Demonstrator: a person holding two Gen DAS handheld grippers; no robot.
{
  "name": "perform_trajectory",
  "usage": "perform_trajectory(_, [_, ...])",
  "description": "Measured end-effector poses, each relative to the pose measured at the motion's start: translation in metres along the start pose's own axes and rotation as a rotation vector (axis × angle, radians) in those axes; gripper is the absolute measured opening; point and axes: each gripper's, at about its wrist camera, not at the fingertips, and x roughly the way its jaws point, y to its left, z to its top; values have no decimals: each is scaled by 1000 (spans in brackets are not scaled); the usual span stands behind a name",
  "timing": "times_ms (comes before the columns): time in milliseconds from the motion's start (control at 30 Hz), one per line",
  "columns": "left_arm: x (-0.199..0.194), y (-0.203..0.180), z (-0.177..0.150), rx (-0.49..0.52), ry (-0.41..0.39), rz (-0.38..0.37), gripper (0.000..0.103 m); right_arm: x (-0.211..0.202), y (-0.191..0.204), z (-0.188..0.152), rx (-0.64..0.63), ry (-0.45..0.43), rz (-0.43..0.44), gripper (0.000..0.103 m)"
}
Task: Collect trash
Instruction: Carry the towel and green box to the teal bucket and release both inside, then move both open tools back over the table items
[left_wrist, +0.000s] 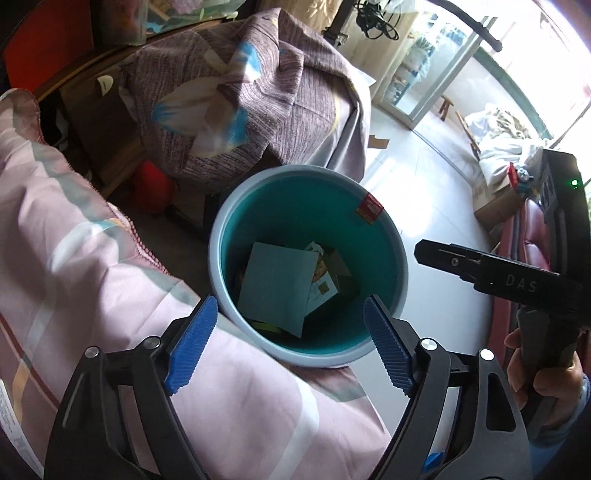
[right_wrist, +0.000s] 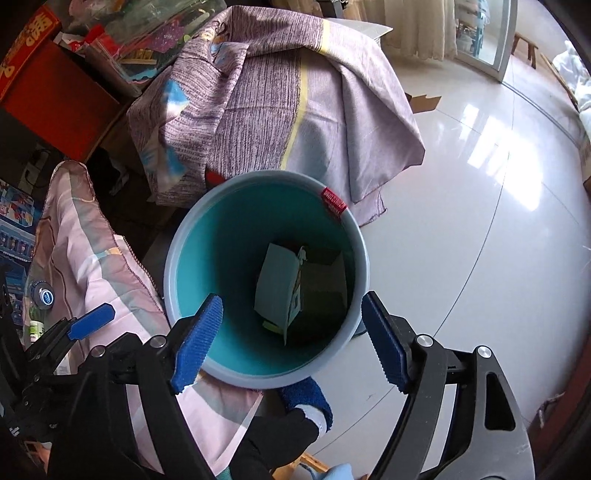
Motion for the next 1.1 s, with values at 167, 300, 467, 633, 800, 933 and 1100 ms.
perform_trajectory(167, [-18, 5, -10, -12, -29, -5, 88, -13, 17, -9, -26, -13, -1, 76])
perform_trajectory(300, [-38, 14, -22, -32, -60, -1, 90, -27, 36, -16, -57, -30, 5, 76])
perform_trajectory(467, [-65, 33, -42, -73, -100, 7, 93, -43, 63, -28, -96, -53, 9, 79])
perform_trajectory(633, [-91, 57, -64, -119, -132, 24, 94, -49, 95, -45, -143, -47, 17, 79])
perform_trajectory(800, [-120, 86, -95, -174, -162, 56, 95, -50, 130, -61, -206, -34, 31, 79])
perform_trajectory(933, [-145, 115, -122, -227, -193, 103, 95, -50, 164, -79, -262, -17, 44, 79])
perform_trajectory(1100, [-173, 152, -158, -303, -224, 144, 96, -49, 204, -102, -339, 8, 56, 79])
